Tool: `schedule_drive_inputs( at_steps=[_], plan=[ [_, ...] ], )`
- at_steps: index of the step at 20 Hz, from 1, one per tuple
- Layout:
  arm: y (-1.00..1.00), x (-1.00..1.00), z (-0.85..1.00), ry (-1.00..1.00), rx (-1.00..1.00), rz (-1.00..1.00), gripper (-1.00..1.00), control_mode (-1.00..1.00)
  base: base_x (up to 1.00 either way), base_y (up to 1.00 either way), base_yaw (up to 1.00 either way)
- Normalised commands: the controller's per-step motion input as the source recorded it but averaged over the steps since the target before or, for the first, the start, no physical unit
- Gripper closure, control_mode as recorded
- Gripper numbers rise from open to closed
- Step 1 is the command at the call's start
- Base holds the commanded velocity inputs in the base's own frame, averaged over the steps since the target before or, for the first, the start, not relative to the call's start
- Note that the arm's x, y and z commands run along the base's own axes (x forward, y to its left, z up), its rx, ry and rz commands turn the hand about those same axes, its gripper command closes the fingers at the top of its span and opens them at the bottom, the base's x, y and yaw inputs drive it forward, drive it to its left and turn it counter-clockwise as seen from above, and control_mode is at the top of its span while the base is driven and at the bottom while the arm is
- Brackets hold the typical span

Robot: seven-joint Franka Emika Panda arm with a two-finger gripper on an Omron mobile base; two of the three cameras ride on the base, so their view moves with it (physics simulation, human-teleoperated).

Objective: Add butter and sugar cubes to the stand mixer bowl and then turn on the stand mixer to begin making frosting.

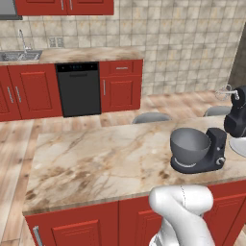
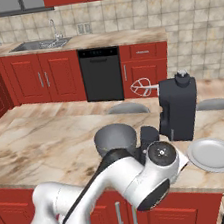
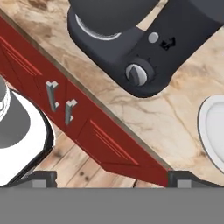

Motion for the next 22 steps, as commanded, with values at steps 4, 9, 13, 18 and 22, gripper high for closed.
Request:
schedule_drive_inputs(
  at_steps=[4, 9, 13, 18, 22],
  plan=[
    [-0.59, 0.27, 0.0, -0.17, 0.02, 0.03, -1.0, -1.0, 0.0, 0.0, 0.0],
    [-0.53, 0.26, 0.0, -0.21, 0.04, 0.11, -1.0, -1.0, 0.0, 0.0, 0.0],
    [-0.43, 0.31, 0.0, -0.22, 0.05, 0.14, -1.0, -1.0, 0.0, 0.0, 0.0],
    [-0.35, 0.44, 0.04, -0.18, 0.04, 0.15, -1.0, -1.0, 0.0, 0.0, 0.0],
    [-0.3, 0.48, 0.04, -0.14, 0.05, 0.14, -1.0, -1.0, 0.0, 0.0, 0.0]
  ],
)
